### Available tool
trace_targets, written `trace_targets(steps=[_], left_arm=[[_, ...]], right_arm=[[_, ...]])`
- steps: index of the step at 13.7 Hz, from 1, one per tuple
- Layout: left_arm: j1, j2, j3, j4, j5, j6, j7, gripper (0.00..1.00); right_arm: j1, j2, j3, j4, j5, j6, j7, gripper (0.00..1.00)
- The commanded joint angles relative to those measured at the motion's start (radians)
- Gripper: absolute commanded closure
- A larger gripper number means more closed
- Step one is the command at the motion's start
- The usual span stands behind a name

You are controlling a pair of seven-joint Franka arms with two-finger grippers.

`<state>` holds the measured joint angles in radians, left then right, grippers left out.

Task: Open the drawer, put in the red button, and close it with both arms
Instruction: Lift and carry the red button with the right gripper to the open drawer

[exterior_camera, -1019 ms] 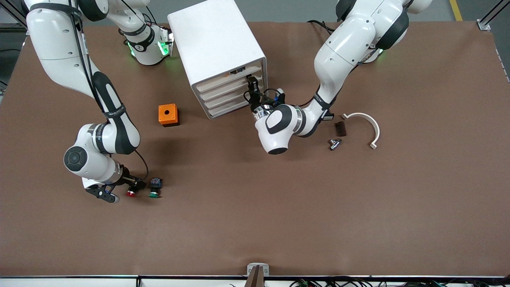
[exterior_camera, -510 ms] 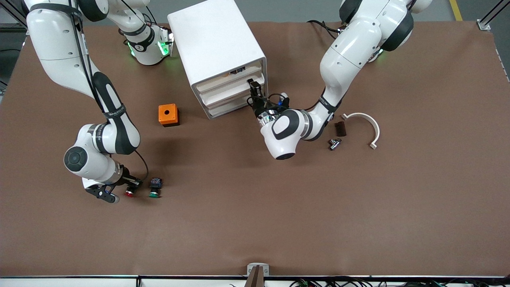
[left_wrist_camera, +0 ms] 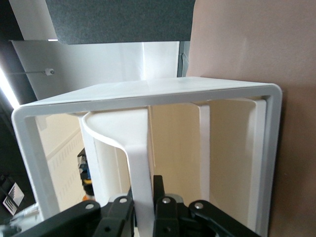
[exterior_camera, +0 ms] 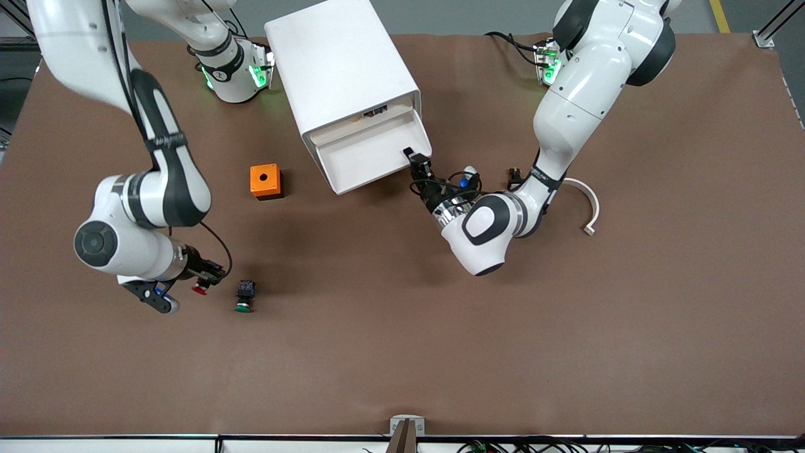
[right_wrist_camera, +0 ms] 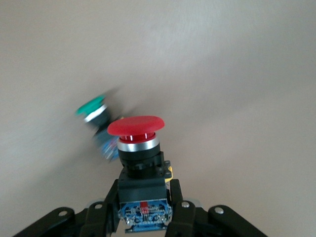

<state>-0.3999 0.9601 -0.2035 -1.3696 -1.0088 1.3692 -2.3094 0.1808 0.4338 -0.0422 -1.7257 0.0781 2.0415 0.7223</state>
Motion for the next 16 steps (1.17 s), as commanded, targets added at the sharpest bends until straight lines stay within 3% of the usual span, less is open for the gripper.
trace_targets(steps=[1, 5, 6, 9, 10, 16], left_arm=[[0.024, 0.0, 0.003, 0.015, -0.028, -0.012, -0.022, 0.85], [0.036, 0.0, 0.007, 0.015, -0.027, -0.01, -0.021, 0.79], [0.041, 0.0, 0.007, 0.015, -0.028, -0.009, -0.016, 0.72], [0.061, -0.007, 0.007, 0.018, -0.028, -0.009, 0.085, 0.12], [0.075, -0.009, 0.006, 0.029, -0.028, -0.009, 0.138, 0.0], [0.124, -0.011, 0.004, 0.102, -0.06, -0.007, 0.339, 0.0]], right_arm=[[0.133, -0.148, -0.004, -0.058, 0.012, -0.066, 0.268, 1.0], [0.337, -0.216, -0.004, -0.097, 0.072, -0.063, 0.616, 1.0], [0.386, -0.214, -0.004, -0.095, 0.072, -0.057, 0.69, 1.0], [0.494, -0.207, -0.004, -0.095, 0.072, -0.023, 0.86, 1.0], [0.526, -0.205, -0.004, -0.095, 0.072, -0.006, 0.905, 1.0], [0.676, -0.158, -0.005, -0.092, 0.071, 0.081, 1.098, 1.0]])
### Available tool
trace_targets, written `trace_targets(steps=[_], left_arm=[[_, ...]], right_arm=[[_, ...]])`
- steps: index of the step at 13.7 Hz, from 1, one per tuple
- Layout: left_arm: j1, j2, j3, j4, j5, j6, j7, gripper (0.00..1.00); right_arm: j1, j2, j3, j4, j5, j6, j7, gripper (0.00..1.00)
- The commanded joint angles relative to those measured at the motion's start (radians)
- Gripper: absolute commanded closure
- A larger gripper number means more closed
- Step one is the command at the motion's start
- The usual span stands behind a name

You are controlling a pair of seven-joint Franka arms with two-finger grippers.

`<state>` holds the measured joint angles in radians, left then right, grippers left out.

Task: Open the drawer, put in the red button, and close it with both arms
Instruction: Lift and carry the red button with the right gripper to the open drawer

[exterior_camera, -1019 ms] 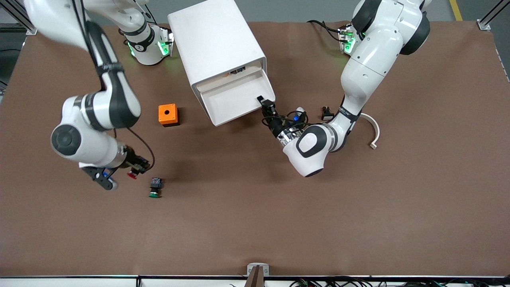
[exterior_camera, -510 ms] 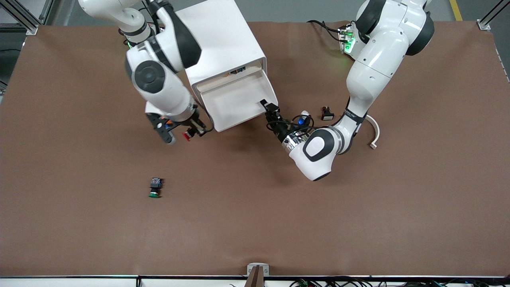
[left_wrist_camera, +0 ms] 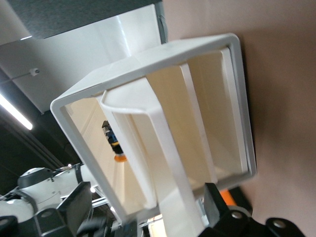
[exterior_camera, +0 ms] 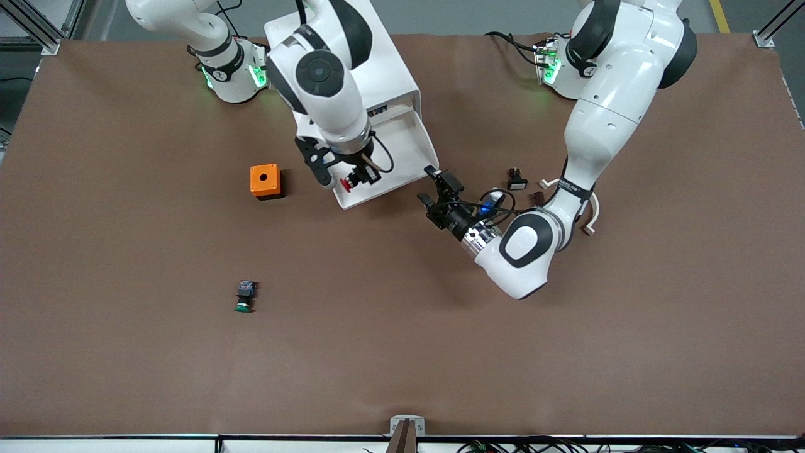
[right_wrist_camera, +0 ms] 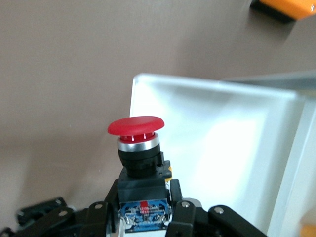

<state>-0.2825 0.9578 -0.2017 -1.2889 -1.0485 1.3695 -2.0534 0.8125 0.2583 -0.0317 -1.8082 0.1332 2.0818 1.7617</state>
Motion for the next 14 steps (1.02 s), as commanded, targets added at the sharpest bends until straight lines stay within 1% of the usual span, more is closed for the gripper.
trace_targets(steps=[1, 2, 3, 4, 6, 9, 10, 11, 12, 13, 14], left_arm=[[0.012, -0.008, 0.004, 0.031, -0.018, -0.009, 0.152, 0.0], [0.019, -0.01, 0.002, 0.034, -0.015, -0.009, 0.221, 0.0], [0.019, -0.01, 0.01, 0.058, -0.008, -0.009, 0.302, 0.0], [0.019, -0.01, 0.03, 0.081, -0.005, -0.01, 0.376, 0.0], [0.003, -0.014, 0.059, 0.086, 0.03, -0.007, 0.555, 0.0], [-0.003, -0.056, 0.059, 0.089, 0.113, 0.017, 0.778, 0.0], [-0.003, -0.077, 0.057, 0.088, 0.151, 0.04, 0.849, 0.0], [-0.004, -0.097, 0.057, 0.088, 0.191, 0.078, 0.899, 0.0], [-0.018, -0.115, 0.056, 0.088, 0.231, 0.129, 0.95, 0.0], [-0.024, -0.128, 0.056, 0.088, 0.264, 0.175, 0.993, 0.0], [-0.026, -0.143, 0.053, 0.086, 0.29, 0.222, 1.016, 0.0]], right_arm=[[0.056, 0.028, -0.016, -0.01, 0.016, 0.05, 0.08, 1.0], [0.062, 0.036, -0.016, -0.008, 0.016, 0.055, 0.106, 1.0], [0.065, 0.041, -0.014, -0.008, 0.016, 0.055, 0.119, 1.0], [0.071, 0.048, -0.014, -0.008, 0.016, 0.055, 0.13, 1.0], [0.088, 0.065, -0.016, -0.008, 0.016, 0.076, 0.176, 1.0], [0.102, 0.078, -0.016, -0.005, 0.016, 0.092, 0.189, 1.0], [0.106, 0.078, -0.016, -0.005, 0.016, 0.095, 0.194, 1.0], [0.109, 0.078, -0.016, -0.005, 0.016, 0.093, 0.194, 0.97], [0.109, 0.079, -0.014, -0.003, 0.016, 0.09, 0.194, 0.62], [0.111, 0.079, -0.014, 0.0, 0.011, 0.087, 0.194, 0.01], [0.108, 0.079, -0.016, 0.009, 0.011, 0.081, 0.191, 0.0]])
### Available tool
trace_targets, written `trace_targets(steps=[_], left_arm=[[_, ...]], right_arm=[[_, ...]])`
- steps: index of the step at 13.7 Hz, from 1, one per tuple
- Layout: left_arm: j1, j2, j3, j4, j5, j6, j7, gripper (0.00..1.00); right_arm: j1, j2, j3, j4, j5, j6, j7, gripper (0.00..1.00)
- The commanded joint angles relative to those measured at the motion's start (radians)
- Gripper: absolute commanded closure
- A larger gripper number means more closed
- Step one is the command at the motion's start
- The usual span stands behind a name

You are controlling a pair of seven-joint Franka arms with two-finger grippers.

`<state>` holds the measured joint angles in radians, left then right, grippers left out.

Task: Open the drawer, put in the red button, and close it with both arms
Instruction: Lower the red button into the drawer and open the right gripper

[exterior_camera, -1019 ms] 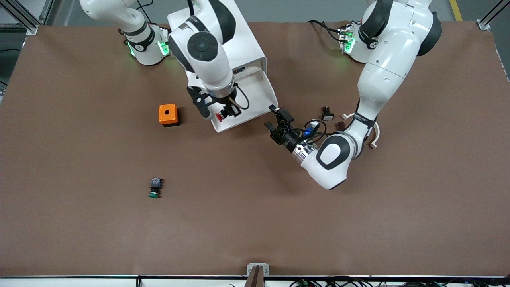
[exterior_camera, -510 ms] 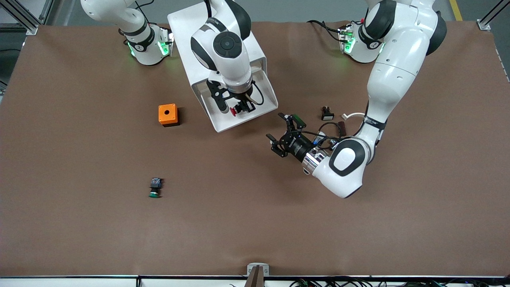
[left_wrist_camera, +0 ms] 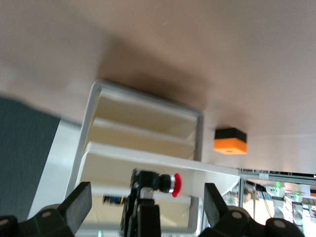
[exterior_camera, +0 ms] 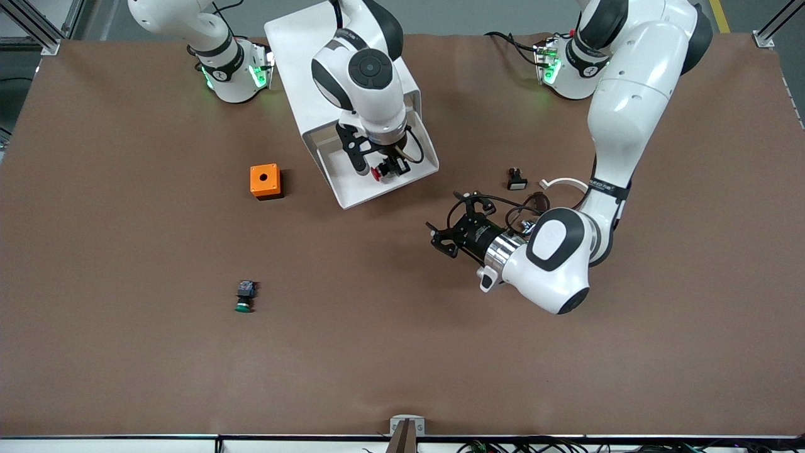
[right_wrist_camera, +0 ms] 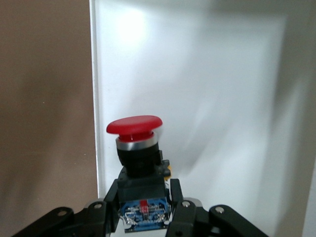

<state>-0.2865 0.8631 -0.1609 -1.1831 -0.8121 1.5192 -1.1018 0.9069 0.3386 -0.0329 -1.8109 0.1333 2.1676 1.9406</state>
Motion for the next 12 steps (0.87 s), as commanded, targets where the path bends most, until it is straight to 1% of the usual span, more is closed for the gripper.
trace_targets(steps=[1, 2, 4, 6, 8, 10, 12], left_arm=[[-0.022, -0.061, 0.006, -0.021, 0.089, 0.114, 0.08, 0.0], [-0.032, -0.073, 0.001, -0.021, 0.135, 0.146, 0.086, 0.0], [-0.062, -0.104, 0.003, -0.027, 0.224, 0.225, 0.089, 0.0], [-0.086, -0.122, 0.003, -0.029, 0.299, 0.294, 0.088, 0.0], [-0.126, -0.145, 0.004, -0.05, 0.364, 0.375, 0.085, 0.0], [-0.169, -0.15, 0.004, -0.055, 0.456, 0.413, 0.062, 0.0], [-0.19, -0.15, 0.004, -0.056, 0.516, 0.43, 0.001, 0.0]], right_arm=[[0.006, -0.003, -0.015, 0.025, 0.011, -0.006, 0.0, 0.0], [-0.003, -0.003, -0.019, 0.045, 0.011, -0.02, -0.014, 0.0], [-0.057, -0.003, -0.019, 0.112, 0.011, -0.133, -0.108, 0.0], [-0.129, -0.006, -0.019, 0.189, 0.012, -0.272, -0.246, 0.0], [-0.209, -0.016, -0.021, 0.241, 0.011, -0.391, -0.438, 0.0], [-0.305, -0.038, -0.022, 0.292, 0.008, -0.529, -0.671, 0.0], [-0.393, -0.065, -0.024, 0.318, 0.003, -0.603, -0.883, 0.0]])
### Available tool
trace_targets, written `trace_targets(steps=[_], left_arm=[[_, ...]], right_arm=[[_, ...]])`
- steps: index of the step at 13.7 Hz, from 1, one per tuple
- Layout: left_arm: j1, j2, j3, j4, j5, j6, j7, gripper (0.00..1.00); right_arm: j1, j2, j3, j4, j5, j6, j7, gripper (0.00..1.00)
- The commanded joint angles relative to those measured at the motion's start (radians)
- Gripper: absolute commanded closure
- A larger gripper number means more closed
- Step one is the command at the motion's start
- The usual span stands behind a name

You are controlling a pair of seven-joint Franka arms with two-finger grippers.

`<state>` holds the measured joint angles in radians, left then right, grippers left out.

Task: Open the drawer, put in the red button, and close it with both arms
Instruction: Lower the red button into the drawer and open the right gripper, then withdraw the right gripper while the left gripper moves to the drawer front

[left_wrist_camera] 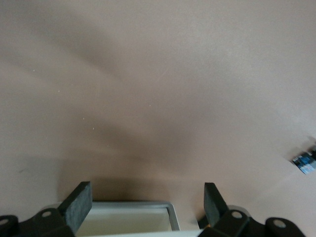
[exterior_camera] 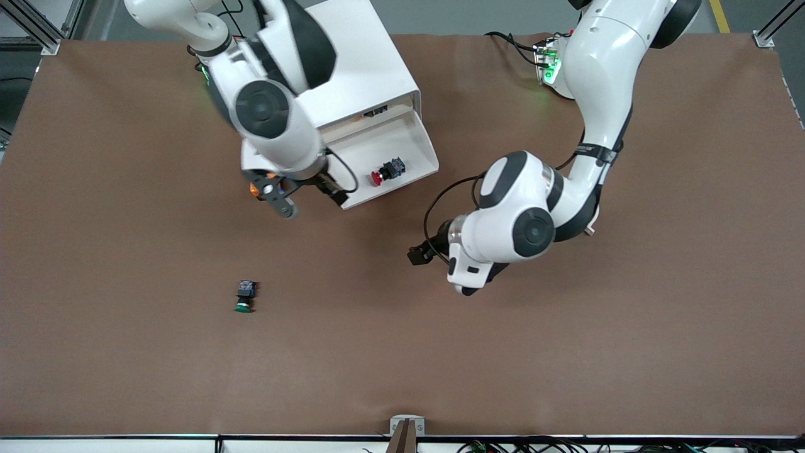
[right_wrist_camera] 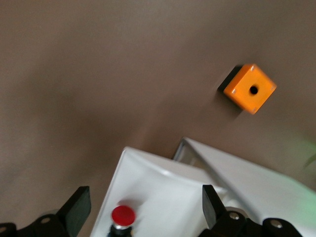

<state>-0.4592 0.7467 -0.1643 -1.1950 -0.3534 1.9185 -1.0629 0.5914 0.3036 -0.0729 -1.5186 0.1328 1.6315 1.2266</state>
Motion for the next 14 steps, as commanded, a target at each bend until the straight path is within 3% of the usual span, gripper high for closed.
trace_targets(steps=[1, 5, 9, 14], left_arm=[[-0.035, -0.033, 0.008, -0.044, 0.092, 0.046, -0.066, 0.0], [-0.111, -0.03, 0.008, -0.064, 0.282, 0.1, -0.175, 0.0], [-0.191, -0.03, 0.008, -0.094, 0.395, 0.1, -0.233, 0.0], [-0.251, -0.038, 0.006, -0.152, 0.399, 0.099, -0.241, 0.0]], right_arm=[[-0.128, -0.049, 0.016, 0.026, -0.011, -0.094, -0.278, 0.0], [-0.31, -0.095, 0.015, 0.028, -0.126, -0.177, -0.764, 0.0], [-0.496, -0.124, 0.013, 0.041, -0.136, -0.226, -1.137, 0.0], [-0.587, -0.17, 0.013, 0.046, -0.151, -0.246, -1.256, 0.0]])
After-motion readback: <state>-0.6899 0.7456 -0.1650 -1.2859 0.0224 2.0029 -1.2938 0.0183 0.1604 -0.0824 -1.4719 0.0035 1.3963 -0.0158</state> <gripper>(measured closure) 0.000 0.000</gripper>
